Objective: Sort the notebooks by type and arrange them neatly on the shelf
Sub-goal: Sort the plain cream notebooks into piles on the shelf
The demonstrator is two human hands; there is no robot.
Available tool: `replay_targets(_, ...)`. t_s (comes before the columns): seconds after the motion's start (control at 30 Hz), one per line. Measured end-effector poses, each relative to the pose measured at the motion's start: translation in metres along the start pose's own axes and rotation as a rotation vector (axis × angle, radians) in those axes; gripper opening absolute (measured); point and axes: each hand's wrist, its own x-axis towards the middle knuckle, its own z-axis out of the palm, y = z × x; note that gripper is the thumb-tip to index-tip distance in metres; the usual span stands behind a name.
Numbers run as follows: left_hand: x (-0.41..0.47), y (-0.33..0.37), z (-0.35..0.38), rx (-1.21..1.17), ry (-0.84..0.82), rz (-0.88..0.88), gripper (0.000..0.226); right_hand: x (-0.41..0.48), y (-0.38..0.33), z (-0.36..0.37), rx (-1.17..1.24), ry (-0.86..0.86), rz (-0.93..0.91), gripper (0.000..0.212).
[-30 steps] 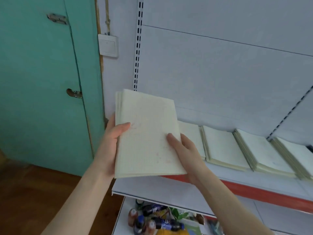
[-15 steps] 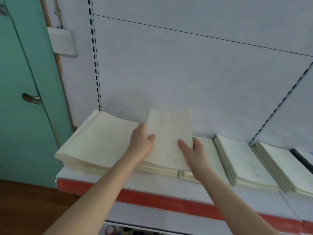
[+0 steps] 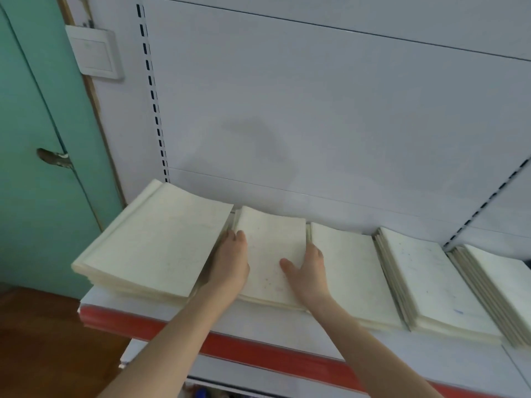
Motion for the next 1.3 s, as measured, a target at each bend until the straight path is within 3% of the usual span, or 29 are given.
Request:
replay_targets(0.1, -0.012, 0.002, -0.006, 0.058, 0.062, 0.151, 0.044, 0.005, -0.005, -0.013, -0.122, 0.049, -0.122, 0.066)
replay_targets(0.23, -0.042, -0.002, -0.032, 0.14, 0.157, 0.415, 0.036, 0.028, -0.015, -0.04, -0.476, 0.044, -0.287, 0.055)
replay_targets(0.3, -0.058, -0.009, -0.047, 0.212, 0.177, 0.46, 0.042, 0.035, -0.026, -0.05, -0.538, 0.048, -0.322, 0.052)
replay_targets(0.6, -0.13, -0.078, -0.103, 0.283, 0.267, 0.369, 0.045, -0.007, -0.101, 0.001, -0.45, 0.051, -0.507, 0.048)
replay_targets(0.73, -0.167, -0.118, -0.127, 0.287, 0.351, 0.322, 0.037, -0.048, -0.131, 0.053, -0.433, -0.072, -0.614, 0.052)
replay_targets(0.87, -0.198, -0.153, -0.144, 0.318, 0.315, 0.261, 0.045, -0.086, -0.149, 0.1, -0.561, -0.275, -0.637, 0.07)
replay_targets(1.0, -0.221, -0.178, -0.151, 0.283, 0.302, 0.233, 0.046, -0.102, -0.139, 0.126, -0.718, -0.277, -0.689, 0.047)
replay_targets(1.1, -0.233, -0.178, -0.158, -0.014, 0.346, 0.197, 0.041, -0.116, -0.143, 0.121, -0.53, -0.225, -0.638, 0.038)
replay_targets(1.17, -0.231, -0.173, -0.164, -0.385, 0.325, 0.037, 0.04, -0.134, -0.152, 0.109, -0.353, -0.119, -0.614, 0.036)
replay_targets(1.23, -0.221, -0.168, -0.173, -0.939, 0.174, -0.248, 0.047, -0.16, -0.158, 0.102, -0.262, -0.053, -0.684, 0.035)
replay_targets(1.3, -0.206, -0.169, -0.183, -1.553, 0.007, -0.434, 0.054, -0.195, -0.158, 0.103, -0.278, -0.002, -0.907, 0.032)
